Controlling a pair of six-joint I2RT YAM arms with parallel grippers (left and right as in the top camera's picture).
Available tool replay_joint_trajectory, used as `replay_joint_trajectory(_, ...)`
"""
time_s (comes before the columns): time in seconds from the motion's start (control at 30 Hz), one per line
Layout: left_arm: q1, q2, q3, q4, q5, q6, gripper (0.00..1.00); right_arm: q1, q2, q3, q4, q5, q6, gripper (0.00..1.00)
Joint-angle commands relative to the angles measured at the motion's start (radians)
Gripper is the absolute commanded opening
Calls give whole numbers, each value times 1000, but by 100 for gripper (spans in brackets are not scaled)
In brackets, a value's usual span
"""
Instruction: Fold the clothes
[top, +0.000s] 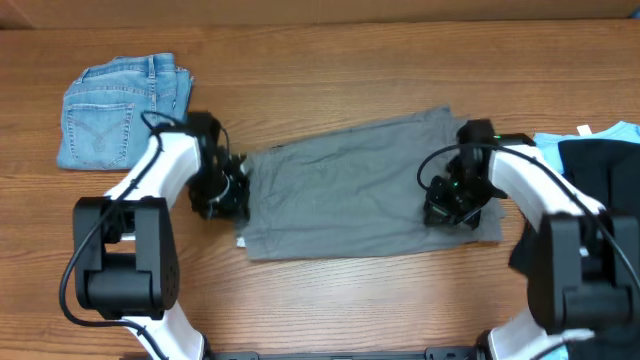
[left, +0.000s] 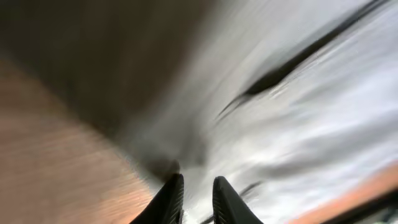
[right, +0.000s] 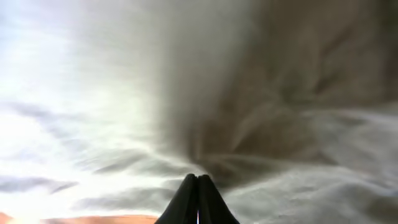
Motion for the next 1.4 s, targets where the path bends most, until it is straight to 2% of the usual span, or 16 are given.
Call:
replay_joint_trajectory(0.0, -25, -18, 148, 0, 267, 24, 21, 3, -149, -2, 32, -17, -42, 4)
replay_joint_trajectory(0.07, -57, -18, 203, 15, 331, 23, 22, 3, -203, -2, 56, -40, -42, 4)
replay_joint_trajectory(0.13, -97, -18, 232, 42, 316, 24, 25, 3, -244, -2, 84, -74, -41, 4)
replay_joint_trajectory(0.33, -243, -1, 212, 163, 119, 24, 36, 21, -242, -4, 139, -136, -41, 4)
replay_joint_trajectory(0.47, -320, 40, 173, 234, 71, 25, 41, 60, -212, -5, 150, -135, -49, 4)
replay_joint_trajectory(0.7, -345, 178, 172, 224, -91, -12, 34, 119, -129, -6, 146, -73, -109, 4)
replay_joint_trajectory(0.8, -322, 229, 172, 210, -122, -45, 26, 121, -89, -18, 137, -36, -107, 4)
replay_joint_trajectory(0.93, -277, 245, 172, 146, -206, -106, 21, 121, -47, -47, 119, 77, 3, 4)
replay_joint_trajectory(1.03, -232, 239, 174, 109, -251, -115, 26, 121, -36, -72, 119, 165, 73, 4)
replay_joint_trajectory(1.17, -166, 222, 186, 68, -251, -108, 33, 121, -36, -102, 135, 180, 100, 4)
replay_joint_trajectory(1.37, -108, 173, 241, 10, -204, -103, 53, 121, -36, -124, 130, 176, 102, 4)
